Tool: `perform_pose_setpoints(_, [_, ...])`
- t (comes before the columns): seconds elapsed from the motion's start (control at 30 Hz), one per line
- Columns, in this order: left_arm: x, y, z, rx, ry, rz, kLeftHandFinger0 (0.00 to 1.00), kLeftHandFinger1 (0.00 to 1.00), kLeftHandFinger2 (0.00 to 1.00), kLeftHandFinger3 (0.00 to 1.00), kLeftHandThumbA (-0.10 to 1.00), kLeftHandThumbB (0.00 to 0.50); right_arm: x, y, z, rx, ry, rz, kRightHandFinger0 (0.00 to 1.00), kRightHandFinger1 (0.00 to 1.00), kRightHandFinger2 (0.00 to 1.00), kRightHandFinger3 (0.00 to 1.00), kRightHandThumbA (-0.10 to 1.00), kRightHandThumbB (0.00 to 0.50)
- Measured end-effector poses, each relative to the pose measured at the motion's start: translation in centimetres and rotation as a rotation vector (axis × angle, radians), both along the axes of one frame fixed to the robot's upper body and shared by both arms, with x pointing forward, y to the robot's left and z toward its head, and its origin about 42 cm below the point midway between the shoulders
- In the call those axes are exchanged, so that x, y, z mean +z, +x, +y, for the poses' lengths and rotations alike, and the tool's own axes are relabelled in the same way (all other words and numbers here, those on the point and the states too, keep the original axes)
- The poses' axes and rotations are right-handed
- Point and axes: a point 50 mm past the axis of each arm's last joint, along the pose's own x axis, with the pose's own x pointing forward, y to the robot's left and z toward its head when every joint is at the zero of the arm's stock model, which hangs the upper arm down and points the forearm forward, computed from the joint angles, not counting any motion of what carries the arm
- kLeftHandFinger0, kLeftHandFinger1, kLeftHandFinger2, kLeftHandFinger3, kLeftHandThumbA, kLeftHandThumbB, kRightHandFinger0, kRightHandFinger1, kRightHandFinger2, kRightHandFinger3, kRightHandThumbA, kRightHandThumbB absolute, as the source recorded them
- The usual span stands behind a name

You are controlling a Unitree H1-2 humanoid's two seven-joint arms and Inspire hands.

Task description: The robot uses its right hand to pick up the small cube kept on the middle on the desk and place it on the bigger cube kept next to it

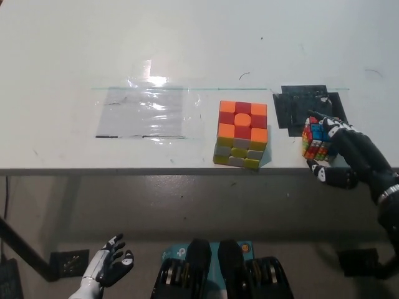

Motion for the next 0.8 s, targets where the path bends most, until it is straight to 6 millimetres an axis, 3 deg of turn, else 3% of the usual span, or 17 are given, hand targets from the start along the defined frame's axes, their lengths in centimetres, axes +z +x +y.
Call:
perform_pose_setpoints(0.07, [0.0, 0.0, 0.0, 0.0, 0.0, 0.0, 1.0, 1.0, 1.0, 1.0, 0.32, 0.26, 0.4, 0.5, 0.1, 0.005, -0.002, -0.01, 1.0, 1.0, 1.0, 1.0, 0.55, 0.5])
perform_pose_setpoints(0.2, [0.0, -0.1, 0.0, 0.001, 0.0, 0.002, 1.0, 1.0, 1.0, 1.0, 0.32, 0.26, 1.2, 1.2, 0.2, 0.019, -0.002, -0.037, 1.0, 1.0, 1.0, 1.0, 0.64, 0.5])
perform_pose_setpoints(0.33, [-0.1, -0.2, 0.0, 0.001, 0.0, 0.004, 1.0, 1.0, 1.0, 1.0, 0.3, 0.255, 1.9, 1.4, 0.1, 0.028, 0.005, -0.059, 1.0, 1.0, 1.0, 1.0, 0.65, 0.5])
perform_pose_setpoints(0.53, [-0.3, -0.4, -0.1, 0.003, -0.004, 0.009, 1.0, 1.0, 1.0, 1.0, 0.34, 0.273, 2.7, 1.7, 0.1, 0.042, 0.006, -0.084, 1.0, 1.0, 1.0, 1.0, 0.57, 0.5])
perform_pose_setpoints(0.6, [-0.3, -0.4, -0.1, 0.003, -0.004, 0.009, 1.0, 1.0, 1.0, 1.0, 0.33, 0.268, 2.8, 1.7, 0.2, 0.049, 0.005, -0.088, 1.0, 1.0, 1.0, 1.0, 0.59, 0.5])
perform_pose_setpoints(0.7, [-0.3, -0.4, -0.1, 0.005, -0.004, 0.008, 1.0, 1.0, 1.0, 1.0, 0.33, 0.258, 2.7, 1.8, 0.2, 0.053, 0.002, -0.083, 1.0, 1.0, 1.0, 1.0, 0.58, 0.5])
perform_pose_setpoints(0.8, [-0.3, -0.4, -0.1, 0.004, -0.004, 0.008, 1.0, 1.0, 1.0, 1.0, 0.32, 0.252, 1.5, 2.7, -0.2, 0.035, -0.017, -0.033, 1.0, 1.0, 1.0, 1.0, 0.55, 0.5])
